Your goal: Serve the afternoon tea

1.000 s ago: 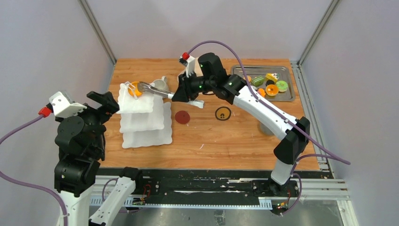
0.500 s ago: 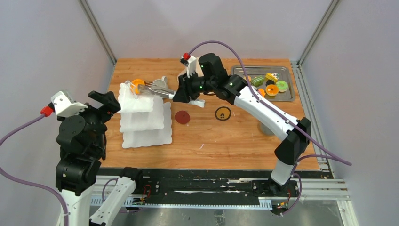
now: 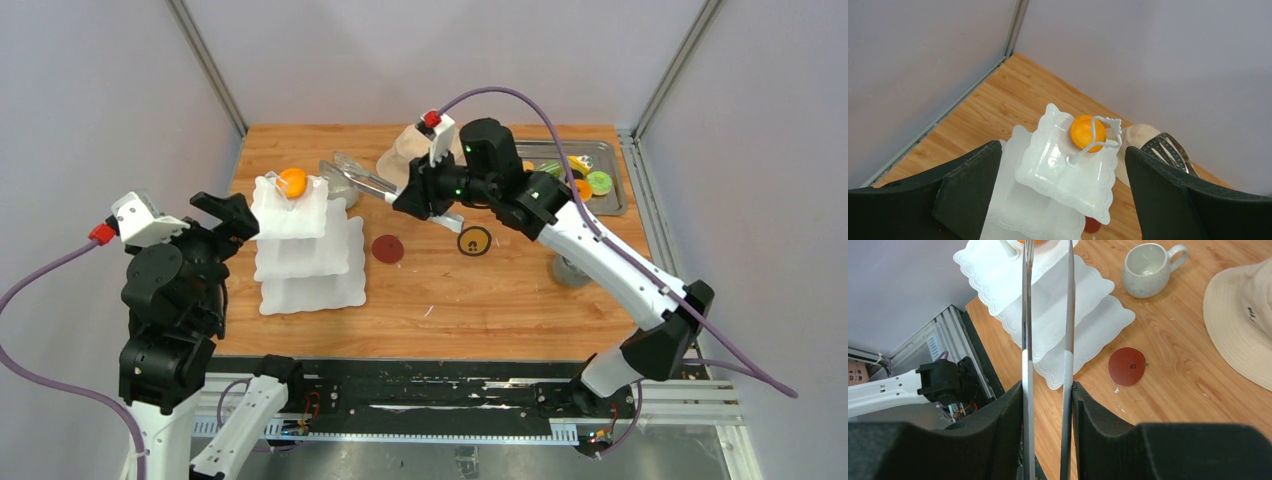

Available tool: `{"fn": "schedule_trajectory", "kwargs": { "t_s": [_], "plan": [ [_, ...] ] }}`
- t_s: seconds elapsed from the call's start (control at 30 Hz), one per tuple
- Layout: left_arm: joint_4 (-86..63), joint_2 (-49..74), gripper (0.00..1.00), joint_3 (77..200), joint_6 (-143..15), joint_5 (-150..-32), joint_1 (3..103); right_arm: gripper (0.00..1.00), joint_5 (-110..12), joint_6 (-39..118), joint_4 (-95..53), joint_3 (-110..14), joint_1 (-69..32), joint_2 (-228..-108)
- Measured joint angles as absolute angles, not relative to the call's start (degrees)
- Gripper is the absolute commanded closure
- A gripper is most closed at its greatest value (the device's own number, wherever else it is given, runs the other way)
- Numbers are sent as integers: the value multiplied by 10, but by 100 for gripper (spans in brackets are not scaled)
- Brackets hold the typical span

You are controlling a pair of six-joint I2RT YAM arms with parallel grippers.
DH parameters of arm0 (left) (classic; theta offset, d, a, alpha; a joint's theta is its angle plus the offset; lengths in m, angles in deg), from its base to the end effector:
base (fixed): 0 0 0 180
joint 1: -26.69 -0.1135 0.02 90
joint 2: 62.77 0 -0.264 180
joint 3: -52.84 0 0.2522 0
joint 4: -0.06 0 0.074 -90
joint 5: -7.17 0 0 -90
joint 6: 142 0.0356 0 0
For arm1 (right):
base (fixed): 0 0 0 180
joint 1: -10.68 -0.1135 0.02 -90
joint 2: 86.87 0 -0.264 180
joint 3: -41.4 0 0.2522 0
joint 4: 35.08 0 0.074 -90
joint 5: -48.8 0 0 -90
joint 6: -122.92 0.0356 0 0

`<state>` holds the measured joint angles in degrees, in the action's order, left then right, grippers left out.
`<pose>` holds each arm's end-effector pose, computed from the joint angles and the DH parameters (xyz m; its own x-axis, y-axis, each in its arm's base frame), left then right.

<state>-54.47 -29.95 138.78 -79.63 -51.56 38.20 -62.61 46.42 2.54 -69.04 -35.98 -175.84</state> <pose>0.0565 0.0074 0.4558 0.1354 -0.4321 -0.8916 -0.3106 0.8360 -0.4523 0.2327 0.2656 0.4400 -0.3999 -0.1071 -0.9103 -0.8478 0.4206 0.3230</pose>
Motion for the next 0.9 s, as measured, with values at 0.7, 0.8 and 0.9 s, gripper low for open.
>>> {"fn": "schedule_trajectory", "kwargs": {
  "t_s": [0.7, 0.8, 0.9],
  "plan": [
    [-540, -225, 2, 1399, -714, -778, 401, 67, -471, 456, 73, -397, -2, -1582],
    [-540, -225, 2, 1399, -712, -802, 410, 67, -450, 457, 79, -391, 17, -1602],
    [-540, -225, 2, 1397, -709, -816, 412, 66, -425, 464, 88, -383, 26, -1607]
  ]
}}
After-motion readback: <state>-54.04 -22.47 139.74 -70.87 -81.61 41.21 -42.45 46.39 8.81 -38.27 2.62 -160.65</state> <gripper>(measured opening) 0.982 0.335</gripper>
